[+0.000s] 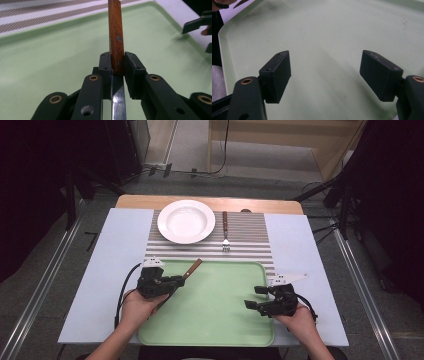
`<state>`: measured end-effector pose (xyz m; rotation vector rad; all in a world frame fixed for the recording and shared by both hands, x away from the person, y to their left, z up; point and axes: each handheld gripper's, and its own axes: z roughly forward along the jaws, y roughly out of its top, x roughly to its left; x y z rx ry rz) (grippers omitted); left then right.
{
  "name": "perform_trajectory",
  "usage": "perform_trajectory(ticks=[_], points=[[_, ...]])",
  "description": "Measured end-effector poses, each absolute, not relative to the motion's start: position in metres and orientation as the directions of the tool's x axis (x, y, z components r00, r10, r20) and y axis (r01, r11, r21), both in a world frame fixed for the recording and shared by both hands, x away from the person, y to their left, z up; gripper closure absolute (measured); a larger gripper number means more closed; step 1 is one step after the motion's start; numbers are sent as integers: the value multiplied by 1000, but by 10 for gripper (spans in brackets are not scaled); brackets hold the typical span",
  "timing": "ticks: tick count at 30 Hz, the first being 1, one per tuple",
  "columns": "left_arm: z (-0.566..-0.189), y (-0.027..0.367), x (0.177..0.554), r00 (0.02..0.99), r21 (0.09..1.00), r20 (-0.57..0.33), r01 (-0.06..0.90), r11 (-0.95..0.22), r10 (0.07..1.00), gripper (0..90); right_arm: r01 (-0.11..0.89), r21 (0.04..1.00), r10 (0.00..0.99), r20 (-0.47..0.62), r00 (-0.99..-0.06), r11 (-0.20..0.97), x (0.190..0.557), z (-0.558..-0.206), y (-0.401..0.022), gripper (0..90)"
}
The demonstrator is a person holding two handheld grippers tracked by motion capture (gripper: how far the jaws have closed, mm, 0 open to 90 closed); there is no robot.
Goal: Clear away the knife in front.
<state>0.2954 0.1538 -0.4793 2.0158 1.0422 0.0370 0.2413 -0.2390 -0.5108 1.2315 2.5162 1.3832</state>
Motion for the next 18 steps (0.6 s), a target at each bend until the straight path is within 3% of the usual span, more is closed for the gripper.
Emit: perform_trajectory(ticks=[9, 18], points=[[-492, 162, 291, 636, 666, -318, 678, -311, 703, 762, 627, 718, 640, 334, -692, 302, 241, -511, -238, 240], [-503, 164, 296, 648, 659, -246, 657, -365, 721, 761, 628, 717, 639, 335, -692, 304, 241, -511, -238, 240]])
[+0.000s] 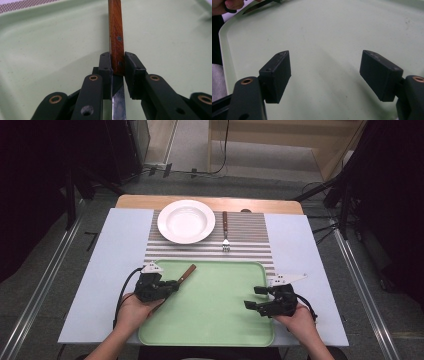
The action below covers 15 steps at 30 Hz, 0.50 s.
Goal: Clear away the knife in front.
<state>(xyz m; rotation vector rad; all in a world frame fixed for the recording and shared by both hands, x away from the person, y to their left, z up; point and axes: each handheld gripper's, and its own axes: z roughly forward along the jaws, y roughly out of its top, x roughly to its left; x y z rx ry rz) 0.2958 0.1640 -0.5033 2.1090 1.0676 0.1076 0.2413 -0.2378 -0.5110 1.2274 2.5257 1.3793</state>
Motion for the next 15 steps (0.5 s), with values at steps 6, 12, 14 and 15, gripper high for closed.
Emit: perform_trajectory(ticks=[6, 12, 14, 15], points=[[-505, 165, 297, 645, 663, -258, 660, -354, 719, 753, 628, 715, 637, 336, -694, 307, 242, -512, -238, 241], [-504, 168, 300, 649, 661, -309, 672, -334, 695, 451, 628, 715, 634, 339, -695, 307, 241, -512, -237, 241], [-502, 167, 300, 655, 659, -296, 667, -347, 696, 440, 628, 715, 634, 339, -695, 307, 241, -512, -237, 241], [-501, 167, 300, 653, 662, -291, 665, -346, 699, 440, 628, 715, 633, 340, -696, 307, 241, -512, -237, 240]])
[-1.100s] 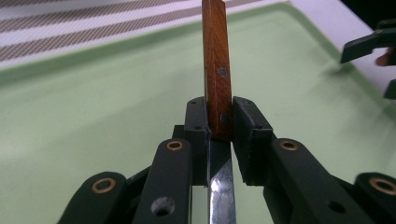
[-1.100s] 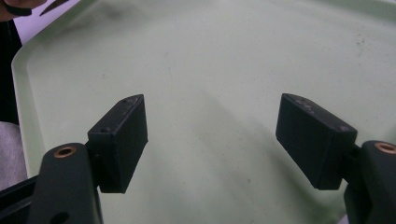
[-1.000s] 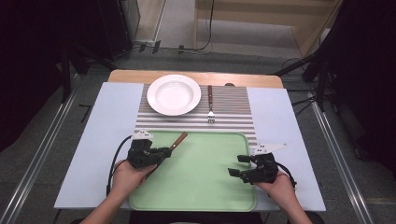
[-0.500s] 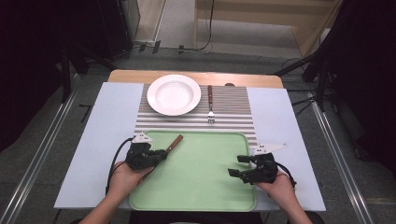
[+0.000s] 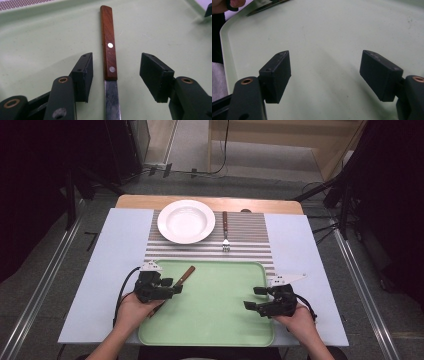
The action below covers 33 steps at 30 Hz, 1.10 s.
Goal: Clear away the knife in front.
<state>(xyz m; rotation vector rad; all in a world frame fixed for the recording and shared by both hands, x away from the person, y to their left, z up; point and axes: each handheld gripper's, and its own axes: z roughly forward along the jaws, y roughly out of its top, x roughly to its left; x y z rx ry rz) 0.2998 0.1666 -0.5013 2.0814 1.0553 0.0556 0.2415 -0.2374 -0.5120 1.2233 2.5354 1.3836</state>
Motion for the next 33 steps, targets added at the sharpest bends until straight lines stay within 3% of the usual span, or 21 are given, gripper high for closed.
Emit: perform_trajectory(ticks=[8, 12, 19, 21, 23, 26, 33], points=[[-483, 160, 293, 710, 727, -255, 588, -355, 656, 327, 632, 715, 640, 343, -688, 297, 243, -512, -241, 241], [-481, 151, 298, 706, 710, -285, 610, -352, 648, 266, 632, 714, 635, 344, -692, 302, 242, -513, -239, 240], [-481, 139, 302, 747, 721, -260, 572, -391, 612, 272, 634, 712, 649, 333, -684, 303, 240, -513, -243, 240], [-481, 137, 301, 747, 723, -238, 563, -401, 620, 442, 633, 713, 650, 332, -684, 302, 240, -513, -244, 240], [-480, 136, 301, 761, 738, -226, 542, -403, 608, 489, 632, 713, 653, 328, -683, 303, 238, -513, -244, 241], [-483, 135, 305, 763, 730, -277, 563, -389, 585, 553, 631, 713, 661, 317, -680, 307, 236, -513, -245, 241], [-487, 132, 309, 787, 746, -280, 538, -391, 550, 562, 634, 712, 672, 313, -671, 301, 232, -513, -249, 241]])
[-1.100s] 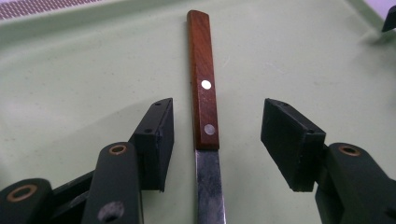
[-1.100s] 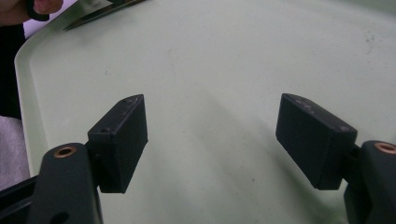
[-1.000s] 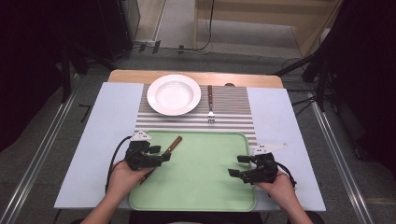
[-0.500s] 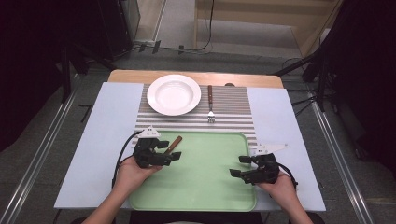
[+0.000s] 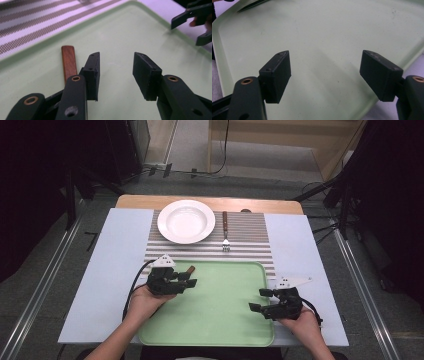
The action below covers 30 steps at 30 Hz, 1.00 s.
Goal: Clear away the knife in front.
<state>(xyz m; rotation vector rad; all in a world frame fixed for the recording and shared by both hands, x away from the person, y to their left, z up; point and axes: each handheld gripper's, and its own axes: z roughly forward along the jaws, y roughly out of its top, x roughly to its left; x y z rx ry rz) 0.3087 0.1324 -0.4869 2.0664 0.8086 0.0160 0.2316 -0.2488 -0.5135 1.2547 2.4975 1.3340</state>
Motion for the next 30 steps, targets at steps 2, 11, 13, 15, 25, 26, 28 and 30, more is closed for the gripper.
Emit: perform_trajectory(ticks=[2, 11, 13, 15, 25, 26, 28, 30], points=[[-490, 131, 311, 774, 715, -306, 571, -403, 555, 540, 635, 713, 674, 313, -668, 298, 231, -513, -249, 240], [-499, 125, 315, 761, 646, -270, 597, -475, 590, 862, 633, 712, 671, 313, -672, 303, 230, -513, -249, 243], [-499, 126, 316, 761, 642, -277, 600, -477, 586, 894, 634, 712, 669, 315, -673, 303, 230, -513, -249, 243], [-499, 125, 318, 761, 623, -278, 608, -492, 587, 895, 635, 711, 667, 317, -674, 304, 230, -513, -248, 245], [-502, 130, 323, 741, 605, -267, 627, -491, 616, 895, 634, 710, 662, 319, -678, 308, 231, -513, -247, 246], [-502, 131, 322, 740, 607, -267, 627, -489, 617, 895, 633, 710, 662, 318, -679, 308, 231, -513, -247, 246], [-502, 133, 321, 738, 607, -269, 629, -486, 620, 894, 631, 713, 661, 317, -680, 307, 230, -513, -247, 246], [-503, 135, 322, 733, 604, -273, 634, -482, 623, 894, 631, 712, 661, 318, -680, 307, 229, -513, -248, 246]])
